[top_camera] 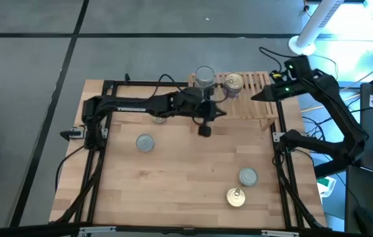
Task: Stack canned seafood by type on shelf
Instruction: Stack the blue pink tuna can on top of the blue pink tuna cans on the shelf
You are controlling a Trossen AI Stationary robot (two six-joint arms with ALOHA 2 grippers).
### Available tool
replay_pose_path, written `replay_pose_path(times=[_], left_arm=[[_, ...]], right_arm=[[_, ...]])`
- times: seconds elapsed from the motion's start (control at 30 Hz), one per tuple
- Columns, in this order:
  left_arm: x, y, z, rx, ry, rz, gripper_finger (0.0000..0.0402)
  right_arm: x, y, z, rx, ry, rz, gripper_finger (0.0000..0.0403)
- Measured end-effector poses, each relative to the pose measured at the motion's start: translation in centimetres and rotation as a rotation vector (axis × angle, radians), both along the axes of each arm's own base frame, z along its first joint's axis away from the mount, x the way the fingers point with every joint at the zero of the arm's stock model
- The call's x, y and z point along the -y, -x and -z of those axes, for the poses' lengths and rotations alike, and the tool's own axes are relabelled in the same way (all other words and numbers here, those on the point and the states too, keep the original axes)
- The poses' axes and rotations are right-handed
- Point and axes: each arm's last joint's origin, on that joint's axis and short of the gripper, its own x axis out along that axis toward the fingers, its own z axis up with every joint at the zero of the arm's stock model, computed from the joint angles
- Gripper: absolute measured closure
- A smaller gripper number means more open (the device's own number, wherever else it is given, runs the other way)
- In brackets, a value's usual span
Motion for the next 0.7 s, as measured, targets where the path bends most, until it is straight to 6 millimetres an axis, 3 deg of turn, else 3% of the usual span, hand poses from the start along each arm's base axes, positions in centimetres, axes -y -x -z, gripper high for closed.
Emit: replay_pose_path(times=[0.37, 0.57, 0.7], left_arm=[[2.3, 7.6, -3.7, -0.323, 0.273, -0.045, 0.0402], [2.7, 11.0, -3.9, -0.519, 0.414, -0.154, 0.0402], [2.8, 12.5, -3.1, -0.668, 0.466, -0.221, 0.0402]], right_arm=[[-3.4, 2.2, -1.6, 0.06, 0.217, -0.033, 0.0141], [-3.3, 2.2, -1.6, 0.068, 0.271, -0.036, 0.0141], [-2.7, 1.1, -0.5, 0.138, 0.277, -0.092, 0.0141]])
